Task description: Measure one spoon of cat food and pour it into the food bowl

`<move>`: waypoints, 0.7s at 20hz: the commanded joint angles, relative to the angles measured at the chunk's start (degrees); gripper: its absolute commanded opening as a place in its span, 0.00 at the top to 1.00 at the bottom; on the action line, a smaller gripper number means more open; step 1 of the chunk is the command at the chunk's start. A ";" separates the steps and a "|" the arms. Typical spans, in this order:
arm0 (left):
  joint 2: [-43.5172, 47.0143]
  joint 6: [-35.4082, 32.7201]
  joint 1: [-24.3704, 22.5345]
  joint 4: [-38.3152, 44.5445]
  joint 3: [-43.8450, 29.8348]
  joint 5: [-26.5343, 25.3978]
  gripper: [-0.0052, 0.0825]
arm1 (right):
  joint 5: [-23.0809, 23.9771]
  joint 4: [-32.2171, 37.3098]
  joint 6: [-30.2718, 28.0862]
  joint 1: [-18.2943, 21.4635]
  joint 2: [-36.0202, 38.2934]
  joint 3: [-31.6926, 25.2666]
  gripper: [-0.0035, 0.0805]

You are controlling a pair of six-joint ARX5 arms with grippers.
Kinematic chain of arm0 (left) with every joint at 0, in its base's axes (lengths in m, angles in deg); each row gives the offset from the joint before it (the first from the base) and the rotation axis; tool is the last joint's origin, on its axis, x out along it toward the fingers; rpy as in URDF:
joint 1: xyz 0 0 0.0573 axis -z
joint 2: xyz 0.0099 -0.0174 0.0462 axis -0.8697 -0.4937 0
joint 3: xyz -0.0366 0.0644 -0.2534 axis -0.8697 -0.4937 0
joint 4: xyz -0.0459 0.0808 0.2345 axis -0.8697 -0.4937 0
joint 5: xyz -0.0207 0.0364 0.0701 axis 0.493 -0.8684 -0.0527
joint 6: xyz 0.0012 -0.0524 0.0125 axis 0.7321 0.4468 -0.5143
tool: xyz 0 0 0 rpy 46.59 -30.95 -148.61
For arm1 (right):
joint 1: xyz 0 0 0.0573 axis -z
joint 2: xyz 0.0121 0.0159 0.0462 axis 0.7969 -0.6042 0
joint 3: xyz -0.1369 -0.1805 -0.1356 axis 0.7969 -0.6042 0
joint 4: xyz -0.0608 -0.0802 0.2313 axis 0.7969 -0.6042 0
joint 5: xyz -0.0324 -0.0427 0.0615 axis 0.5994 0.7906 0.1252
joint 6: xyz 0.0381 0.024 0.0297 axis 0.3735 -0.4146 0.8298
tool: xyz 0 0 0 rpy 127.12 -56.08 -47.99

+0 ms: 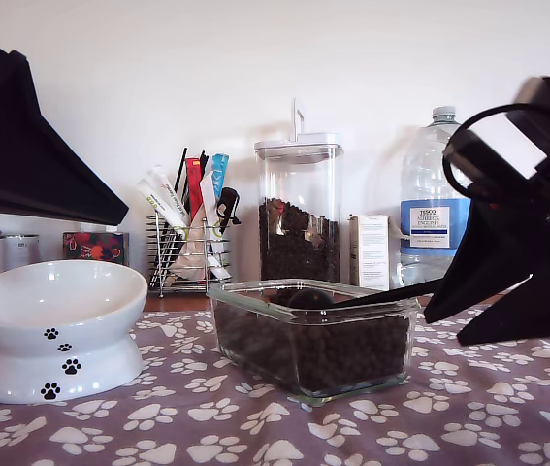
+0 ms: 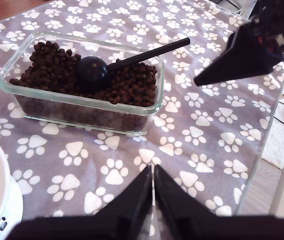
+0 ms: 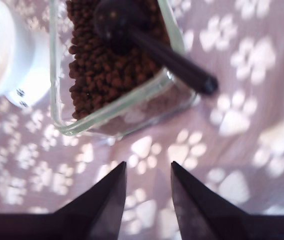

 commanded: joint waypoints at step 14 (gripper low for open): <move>0.07 -1.42 0.15 0.46 -0.92 -0.15 0.96 | 16.41 -25.05 -59.89 -1.01 0.17 19.91 0.50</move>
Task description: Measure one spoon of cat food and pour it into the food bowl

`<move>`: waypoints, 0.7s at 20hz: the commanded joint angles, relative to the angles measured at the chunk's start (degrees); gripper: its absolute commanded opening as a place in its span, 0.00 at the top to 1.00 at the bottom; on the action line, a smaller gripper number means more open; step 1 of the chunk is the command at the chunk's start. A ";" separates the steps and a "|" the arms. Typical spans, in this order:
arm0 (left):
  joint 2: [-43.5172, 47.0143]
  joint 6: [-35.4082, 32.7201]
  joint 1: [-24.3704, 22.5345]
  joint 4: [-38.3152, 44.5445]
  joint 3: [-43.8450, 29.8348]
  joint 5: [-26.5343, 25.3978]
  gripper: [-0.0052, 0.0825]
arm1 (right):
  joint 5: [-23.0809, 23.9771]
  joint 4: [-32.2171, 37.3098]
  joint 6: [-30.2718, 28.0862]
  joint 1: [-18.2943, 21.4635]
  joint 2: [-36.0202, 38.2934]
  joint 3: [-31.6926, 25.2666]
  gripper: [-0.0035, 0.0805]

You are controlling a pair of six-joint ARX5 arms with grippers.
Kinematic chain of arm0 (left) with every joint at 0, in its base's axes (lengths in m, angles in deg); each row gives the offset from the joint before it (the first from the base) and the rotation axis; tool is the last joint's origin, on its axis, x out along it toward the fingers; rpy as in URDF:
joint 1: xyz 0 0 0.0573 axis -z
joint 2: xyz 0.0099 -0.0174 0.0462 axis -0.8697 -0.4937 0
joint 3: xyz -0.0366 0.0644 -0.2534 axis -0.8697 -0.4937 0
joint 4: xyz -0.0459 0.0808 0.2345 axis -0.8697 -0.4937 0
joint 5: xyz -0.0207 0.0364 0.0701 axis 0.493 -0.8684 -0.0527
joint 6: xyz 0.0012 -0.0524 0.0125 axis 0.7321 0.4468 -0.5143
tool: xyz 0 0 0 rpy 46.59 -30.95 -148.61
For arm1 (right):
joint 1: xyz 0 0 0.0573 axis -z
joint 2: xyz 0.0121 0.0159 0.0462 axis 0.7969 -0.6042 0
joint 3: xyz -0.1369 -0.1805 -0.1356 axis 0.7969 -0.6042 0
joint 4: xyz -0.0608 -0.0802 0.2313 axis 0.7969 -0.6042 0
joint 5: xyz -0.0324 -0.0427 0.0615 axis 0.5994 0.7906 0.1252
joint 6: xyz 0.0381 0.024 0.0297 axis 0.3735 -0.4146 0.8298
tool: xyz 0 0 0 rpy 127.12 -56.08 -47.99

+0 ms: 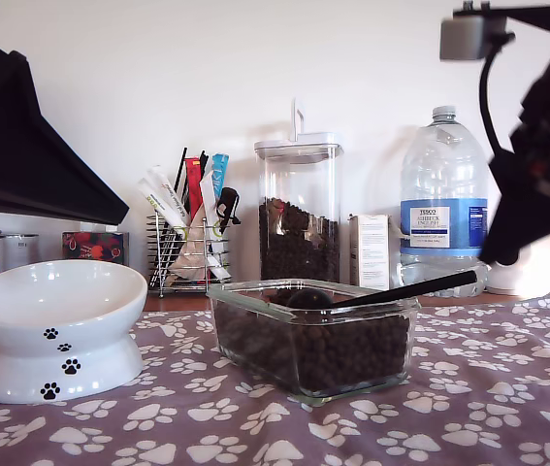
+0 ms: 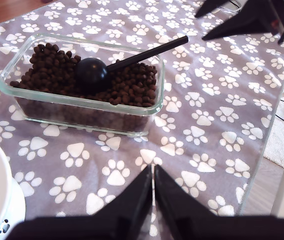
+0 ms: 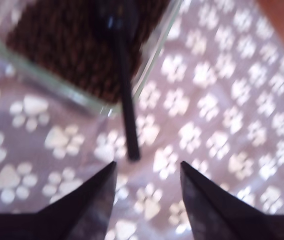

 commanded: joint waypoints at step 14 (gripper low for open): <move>0.07 -0.85 0.15 0.17 -0.92 0.00 0.96 | -8.68 -8.98 -0.68 2.56 -19.61 14.29 0.53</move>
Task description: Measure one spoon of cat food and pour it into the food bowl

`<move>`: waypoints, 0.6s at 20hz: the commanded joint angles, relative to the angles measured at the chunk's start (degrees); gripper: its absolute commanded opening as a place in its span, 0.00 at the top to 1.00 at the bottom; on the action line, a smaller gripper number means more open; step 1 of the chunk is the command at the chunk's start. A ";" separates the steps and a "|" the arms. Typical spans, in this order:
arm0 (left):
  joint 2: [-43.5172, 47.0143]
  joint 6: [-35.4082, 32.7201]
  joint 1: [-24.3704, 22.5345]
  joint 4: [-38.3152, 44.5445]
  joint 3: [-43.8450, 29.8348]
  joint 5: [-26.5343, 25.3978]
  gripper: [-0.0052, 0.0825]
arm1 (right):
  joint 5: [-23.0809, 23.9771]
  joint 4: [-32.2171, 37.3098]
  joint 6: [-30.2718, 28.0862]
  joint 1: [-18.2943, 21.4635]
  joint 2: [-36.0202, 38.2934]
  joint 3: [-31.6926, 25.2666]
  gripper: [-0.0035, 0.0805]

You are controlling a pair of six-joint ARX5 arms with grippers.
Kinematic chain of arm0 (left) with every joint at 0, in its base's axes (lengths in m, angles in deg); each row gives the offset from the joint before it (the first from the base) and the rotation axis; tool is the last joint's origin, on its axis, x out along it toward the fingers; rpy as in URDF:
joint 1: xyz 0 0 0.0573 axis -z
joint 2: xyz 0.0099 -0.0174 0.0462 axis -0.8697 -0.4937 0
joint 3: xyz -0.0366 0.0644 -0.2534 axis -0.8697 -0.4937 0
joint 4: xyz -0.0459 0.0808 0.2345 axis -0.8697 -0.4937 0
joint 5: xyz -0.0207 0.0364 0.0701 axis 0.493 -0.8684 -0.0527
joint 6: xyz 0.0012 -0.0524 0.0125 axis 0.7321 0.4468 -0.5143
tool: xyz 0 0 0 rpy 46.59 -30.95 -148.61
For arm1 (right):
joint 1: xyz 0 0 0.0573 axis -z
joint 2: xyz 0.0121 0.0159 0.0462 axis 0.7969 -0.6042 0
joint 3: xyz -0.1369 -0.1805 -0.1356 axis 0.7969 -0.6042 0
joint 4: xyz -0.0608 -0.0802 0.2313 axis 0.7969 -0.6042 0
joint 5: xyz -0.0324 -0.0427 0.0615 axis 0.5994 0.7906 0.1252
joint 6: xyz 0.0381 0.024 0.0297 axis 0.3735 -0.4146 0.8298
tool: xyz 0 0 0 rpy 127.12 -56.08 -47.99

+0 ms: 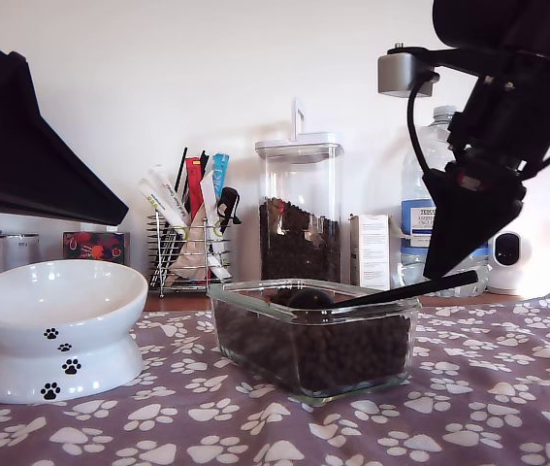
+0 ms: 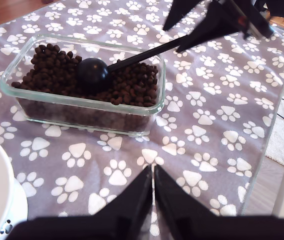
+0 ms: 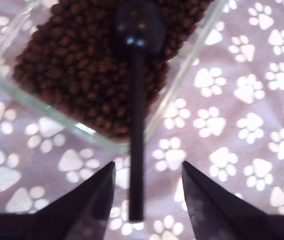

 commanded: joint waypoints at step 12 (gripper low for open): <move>0.07 -0.24 0.15 -0.04 -0.92 0.07 0.96 | -1.53 -5.75 1.31 -0.09 -2.80 1.79 0.80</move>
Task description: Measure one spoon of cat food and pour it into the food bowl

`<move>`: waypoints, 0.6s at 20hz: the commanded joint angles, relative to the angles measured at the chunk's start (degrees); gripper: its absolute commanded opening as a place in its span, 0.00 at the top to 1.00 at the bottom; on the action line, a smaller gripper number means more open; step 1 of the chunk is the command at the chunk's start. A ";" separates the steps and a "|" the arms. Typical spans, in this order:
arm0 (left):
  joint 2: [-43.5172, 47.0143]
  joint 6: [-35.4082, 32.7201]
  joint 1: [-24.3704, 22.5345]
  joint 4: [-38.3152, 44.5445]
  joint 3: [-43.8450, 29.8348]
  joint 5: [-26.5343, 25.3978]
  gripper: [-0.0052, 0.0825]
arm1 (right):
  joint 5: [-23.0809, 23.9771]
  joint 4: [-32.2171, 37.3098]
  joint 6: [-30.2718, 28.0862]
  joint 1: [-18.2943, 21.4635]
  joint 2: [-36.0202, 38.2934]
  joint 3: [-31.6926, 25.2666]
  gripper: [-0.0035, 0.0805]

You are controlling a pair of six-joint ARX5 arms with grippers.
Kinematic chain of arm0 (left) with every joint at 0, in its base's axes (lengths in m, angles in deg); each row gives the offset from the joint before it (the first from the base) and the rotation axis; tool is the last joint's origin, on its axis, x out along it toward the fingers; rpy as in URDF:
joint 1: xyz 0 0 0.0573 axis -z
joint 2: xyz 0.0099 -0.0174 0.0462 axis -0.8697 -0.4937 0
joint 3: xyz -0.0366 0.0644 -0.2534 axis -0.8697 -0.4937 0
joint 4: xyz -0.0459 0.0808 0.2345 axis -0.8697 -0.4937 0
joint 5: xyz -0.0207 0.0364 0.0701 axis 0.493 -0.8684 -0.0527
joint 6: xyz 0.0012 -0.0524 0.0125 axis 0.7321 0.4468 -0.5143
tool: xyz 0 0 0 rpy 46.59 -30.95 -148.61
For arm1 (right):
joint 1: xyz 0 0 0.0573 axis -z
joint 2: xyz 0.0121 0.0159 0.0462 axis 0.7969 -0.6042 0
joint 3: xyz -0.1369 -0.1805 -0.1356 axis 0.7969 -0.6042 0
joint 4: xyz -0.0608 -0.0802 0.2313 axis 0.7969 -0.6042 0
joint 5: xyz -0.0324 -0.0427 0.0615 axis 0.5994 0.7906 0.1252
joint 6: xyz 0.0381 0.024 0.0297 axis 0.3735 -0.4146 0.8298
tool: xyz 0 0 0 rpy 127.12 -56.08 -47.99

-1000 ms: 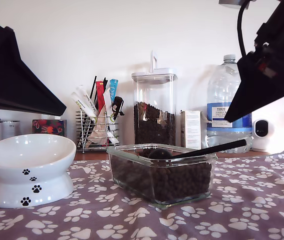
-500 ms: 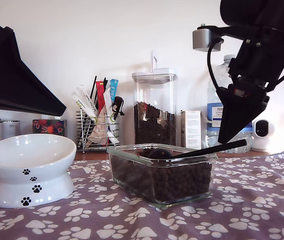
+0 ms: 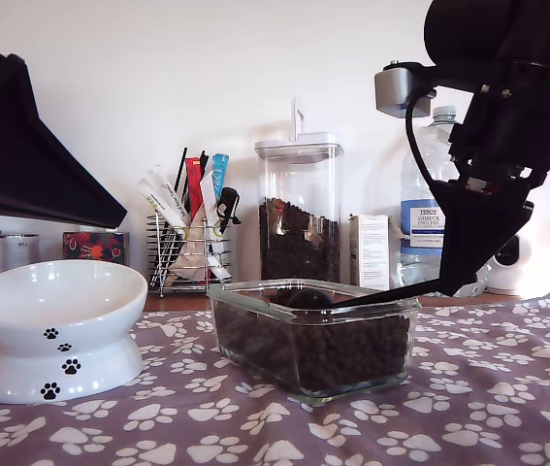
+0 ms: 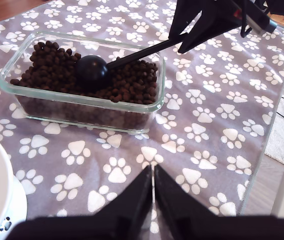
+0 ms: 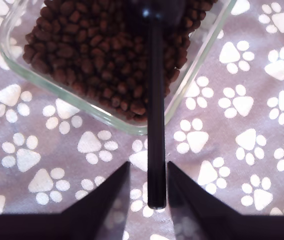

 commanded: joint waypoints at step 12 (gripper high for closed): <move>0.07 -0.26 0.15 0.35 -0.92 0.07 0.96 | -0.59 -2.08 10.60 -0.28 -0.26 2.71 0.97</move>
